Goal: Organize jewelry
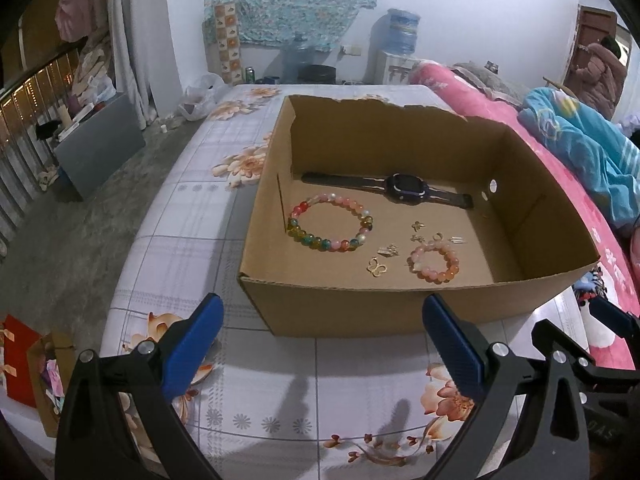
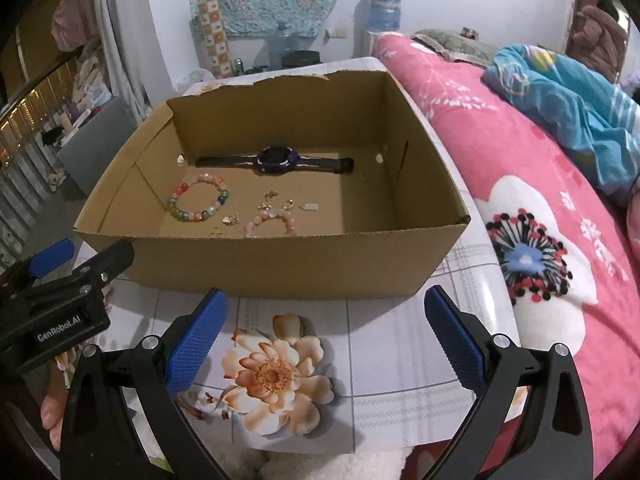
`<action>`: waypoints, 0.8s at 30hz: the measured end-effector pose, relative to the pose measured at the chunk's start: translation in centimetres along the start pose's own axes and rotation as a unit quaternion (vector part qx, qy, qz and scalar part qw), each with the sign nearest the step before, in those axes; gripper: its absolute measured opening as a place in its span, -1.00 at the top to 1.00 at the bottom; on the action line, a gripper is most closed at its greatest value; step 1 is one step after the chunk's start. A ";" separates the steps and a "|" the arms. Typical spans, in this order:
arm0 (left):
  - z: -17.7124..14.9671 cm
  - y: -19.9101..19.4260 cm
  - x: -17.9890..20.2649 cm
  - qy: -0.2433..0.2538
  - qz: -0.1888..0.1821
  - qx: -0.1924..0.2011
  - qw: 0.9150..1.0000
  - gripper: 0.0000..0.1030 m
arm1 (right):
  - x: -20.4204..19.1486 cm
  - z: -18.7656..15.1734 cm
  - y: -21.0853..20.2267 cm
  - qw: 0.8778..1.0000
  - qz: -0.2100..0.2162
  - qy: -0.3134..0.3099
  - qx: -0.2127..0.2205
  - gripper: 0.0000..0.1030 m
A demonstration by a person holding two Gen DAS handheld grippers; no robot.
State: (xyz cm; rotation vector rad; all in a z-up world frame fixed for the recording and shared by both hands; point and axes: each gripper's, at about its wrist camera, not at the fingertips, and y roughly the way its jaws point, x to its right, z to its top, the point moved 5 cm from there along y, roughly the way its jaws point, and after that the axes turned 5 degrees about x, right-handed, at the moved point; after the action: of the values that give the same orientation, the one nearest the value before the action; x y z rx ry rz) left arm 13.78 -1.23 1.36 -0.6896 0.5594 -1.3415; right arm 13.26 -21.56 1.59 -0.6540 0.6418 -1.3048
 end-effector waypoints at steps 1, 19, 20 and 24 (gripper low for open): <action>0.0 0.0 0.1 0.001 0.000 0.000 1.000 -0.90 | 0.0 0.0 0.0 1.000 0.001 0.000 0.000 -0.84; 0.1 0.1 0.6 0.008 -0.001 -0.004 1.000 -0.90 | -0.3 0.3 0.1 1.000 0.006 -0.004 0.001 -0.84; 0.1 0.1 0.6 0.008 -0.001 -0.003 1.000 -0.90 | -0.3 0.3 0.1 1.000 0.005 -0.004 0.000 -0.84; 0.1 0.1 0.6 0.009 -0.002 -0.006 1.000 -0.90 | -0.3 0.3 0.1 1.000 0.005 -0.003 0.000 -0.84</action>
State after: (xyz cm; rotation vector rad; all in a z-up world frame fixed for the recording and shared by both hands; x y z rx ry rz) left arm 14.01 -1.80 1.37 -0.6895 0.5817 -1.3507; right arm 13.53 -21.23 1.72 -0.6531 0.6390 -1.2929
